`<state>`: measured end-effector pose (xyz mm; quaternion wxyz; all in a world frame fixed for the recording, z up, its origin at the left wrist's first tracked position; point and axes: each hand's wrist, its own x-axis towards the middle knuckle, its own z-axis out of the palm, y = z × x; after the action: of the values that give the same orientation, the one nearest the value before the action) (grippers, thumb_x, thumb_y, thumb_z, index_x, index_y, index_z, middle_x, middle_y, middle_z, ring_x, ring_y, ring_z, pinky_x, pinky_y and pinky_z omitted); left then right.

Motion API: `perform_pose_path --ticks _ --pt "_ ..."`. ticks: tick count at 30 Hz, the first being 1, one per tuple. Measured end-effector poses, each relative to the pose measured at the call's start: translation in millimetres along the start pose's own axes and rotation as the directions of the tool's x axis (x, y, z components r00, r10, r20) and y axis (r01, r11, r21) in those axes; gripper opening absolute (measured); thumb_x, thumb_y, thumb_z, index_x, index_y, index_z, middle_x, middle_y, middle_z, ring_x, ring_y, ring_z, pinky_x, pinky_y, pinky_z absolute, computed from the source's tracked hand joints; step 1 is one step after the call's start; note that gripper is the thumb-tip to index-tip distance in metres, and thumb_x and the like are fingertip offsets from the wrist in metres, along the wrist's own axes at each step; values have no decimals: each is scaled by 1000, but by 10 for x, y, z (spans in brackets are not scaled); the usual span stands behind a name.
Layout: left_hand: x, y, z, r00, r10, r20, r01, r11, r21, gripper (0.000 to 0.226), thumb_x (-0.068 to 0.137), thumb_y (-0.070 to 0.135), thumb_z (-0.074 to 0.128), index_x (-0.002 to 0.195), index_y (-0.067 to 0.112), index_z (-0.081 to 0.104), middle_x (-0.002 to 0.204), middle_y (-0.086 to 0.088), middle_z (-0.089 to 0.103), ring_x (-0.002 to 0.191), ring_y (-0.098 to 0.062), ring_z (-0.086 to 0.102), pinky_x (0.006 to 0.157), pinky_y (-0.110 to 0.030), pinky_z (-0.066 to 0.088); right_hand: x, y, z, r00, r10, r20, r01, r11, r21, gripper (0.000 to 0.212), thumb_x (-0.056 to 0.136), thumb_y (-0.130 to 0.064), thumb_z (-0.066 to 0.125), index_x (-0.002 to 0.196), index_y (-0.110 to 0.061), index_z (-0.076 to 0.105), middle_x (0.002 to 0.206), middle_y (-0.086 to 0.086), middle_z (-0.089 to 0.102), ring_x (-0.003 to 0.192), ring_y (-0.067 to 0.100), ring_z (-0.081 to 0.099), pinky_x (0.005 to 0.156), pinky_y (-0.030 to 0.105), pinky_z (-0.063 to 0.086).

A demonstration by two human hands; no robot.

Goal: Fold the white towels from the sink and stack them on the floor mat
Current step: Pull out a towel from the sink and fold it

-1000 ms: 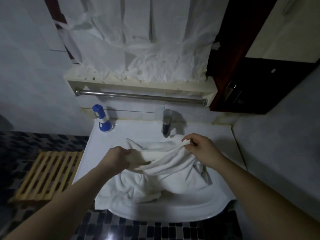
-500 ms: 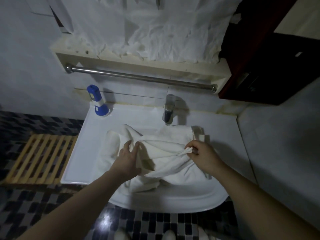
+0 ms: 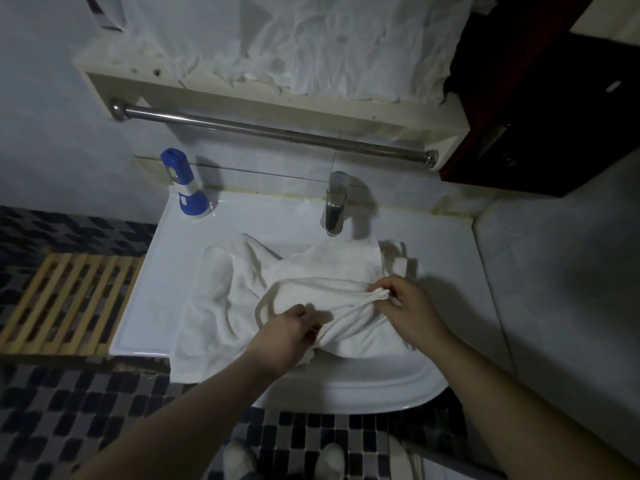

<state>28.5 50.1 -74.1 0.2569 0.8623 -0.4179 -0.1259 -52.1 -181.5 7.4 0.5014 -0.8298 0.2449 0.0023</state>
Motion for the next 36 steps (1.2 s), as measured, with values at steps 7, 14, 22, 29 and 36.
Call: perform_pose_path --ticks 7,14,22,29,36 --pt "152 121 96 997 -60 -54 51 986 -158 34 83 44 43 96 23 67 84 2 71 79 -20 66 68 -24 42 -56 -39 -19 999 -44 9 42 986 161 27 84 8 63 91 -17 71 106 5 74 104 17 67 93 33 51" --pt "223 122 150 981 -143 -129 141 990 -25 47 57 38 84 95 14 70 77 -7 72 69 -31 69 62 -33 55 -76 -52 -9 996 -69 48 59 982 179 32 84 11 61 92 -19 70 109 -5 73 108 6 66 95 23 50" --pt "370 36 82 970 -204 -130 198 979 -54 18 74 34 56 83 23 67 77 5 68 77 -22 64 67 -34 49 -49 -72 29 999 -46 17 42 983 179 28 83 7 64 95 -17 72 103 -1 73 101 15 67 89 27 52" --pt "609 62 7 936 -286 -205 300 953 40 33 73 58 52 93 32 57 102 9 50 98 -17 49 82 -32 44 21 -96 71 999 -34 -34 39 985 167 18 86 2 65 95 -12 70 97 9 71 95 29 66 82 35 52" --pt "532 55 -178 930 -313 -192 282 944 -171 30 77 33 66 105 24 67 103 10 61 97 -13 61 81 -23 47 29 -126 42 995 11 -97 9 978 209 19 89 -3 64 95 -21 68 99 5 72 97 23 66 83 29 50"
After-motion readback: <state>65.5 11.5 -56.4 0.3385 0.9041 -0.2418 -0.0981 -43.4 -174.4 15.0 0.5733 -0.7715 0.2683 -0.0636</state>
